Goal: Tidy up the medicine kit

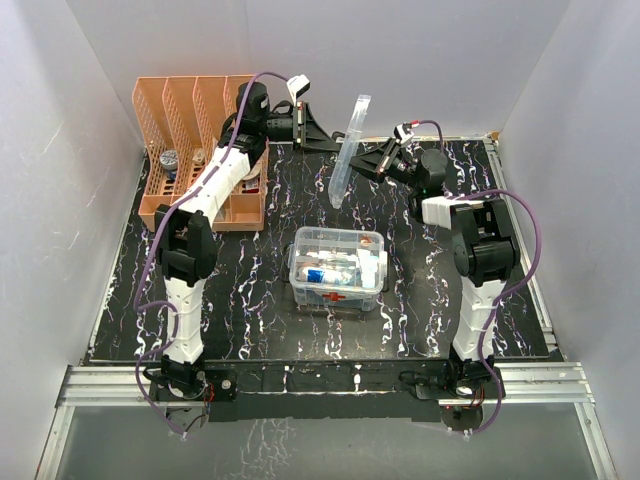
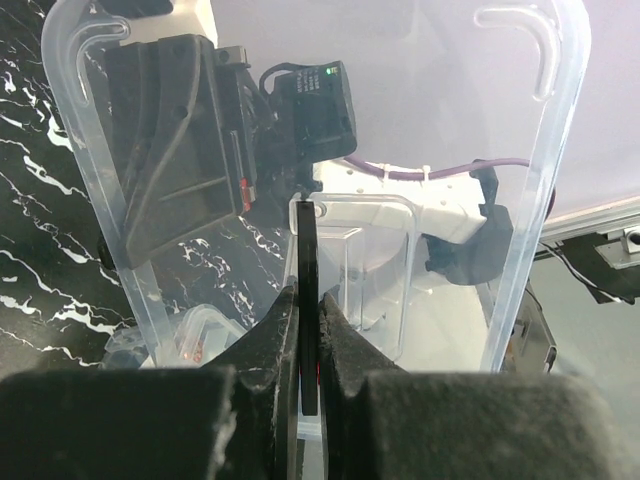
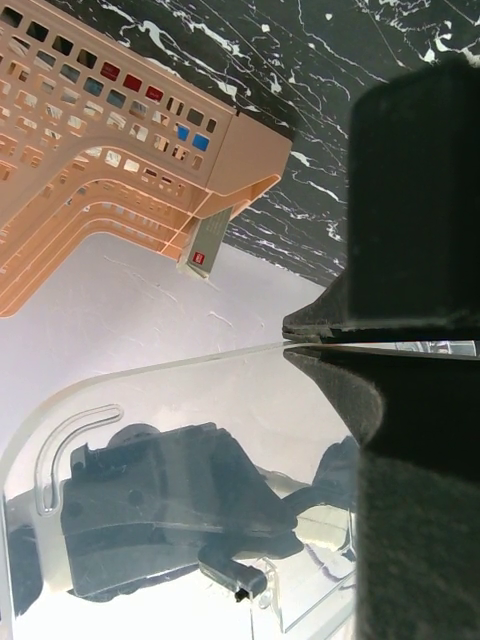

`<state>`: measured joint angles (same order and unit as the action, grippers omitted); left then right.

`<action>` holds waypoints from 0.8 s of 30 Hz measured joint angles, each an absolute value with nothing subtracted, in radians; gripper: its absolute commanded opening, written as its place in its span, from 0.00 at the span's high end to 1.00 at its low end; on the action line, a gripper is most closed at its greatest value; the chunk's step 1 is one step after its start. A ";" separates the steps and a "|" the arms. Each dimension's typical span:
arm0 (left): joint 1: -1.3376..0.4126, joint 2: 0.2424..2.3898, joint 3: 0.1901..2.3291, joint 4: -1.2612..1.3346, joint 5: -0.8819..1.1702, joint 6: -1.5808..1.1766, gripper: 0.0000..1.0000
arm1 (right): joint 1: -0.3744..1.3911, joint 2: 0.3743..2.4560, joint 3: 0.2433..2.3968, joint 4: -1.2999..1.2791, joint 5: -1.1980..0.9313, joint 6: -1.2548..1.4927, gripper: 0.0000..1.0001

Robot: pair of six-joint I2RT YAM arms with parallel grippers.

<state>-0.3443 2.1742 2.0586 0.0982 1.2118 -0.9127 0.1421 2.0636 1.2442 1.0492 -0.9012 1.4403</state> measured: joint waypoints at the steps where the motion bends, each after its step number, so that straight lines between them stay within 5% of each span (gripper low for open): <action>1: -0.344 2.174 2.056 0.107 1.214 -0.918 1.00 | 0.142 2.064 1.244 1.049 -0.902 1.441 0.84; 3: -0.344 2.174 2.055 0.111 1.222 -0.916 1.00 | 0.143 2.064 1.244 1.047 -0.900 1.444 0.69; 9: -0.327 2.191 2.143 -0.016 1.263 -0.820 1.00 | 0.143 2.046 1.219 0.938 -0.884 1.385 0.48; 19: -0.236 2.196 2.237 -0.211 1.377 -0.672 1.00 | 0.130 1.960 1.218 0.447 -0.767 1.082 0.46; 24: -0.211 2.241 2.396 -0.487 1.263 -0.447 1.00 | 0.123 1.955 1.256 0.178 -0.685 0.922 0.45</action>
<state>-0.2108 2.2414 2.3959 -0.4866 1.2633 -0.4469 0.1230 1.9549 1.2556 0.1780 -0.6846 0.9218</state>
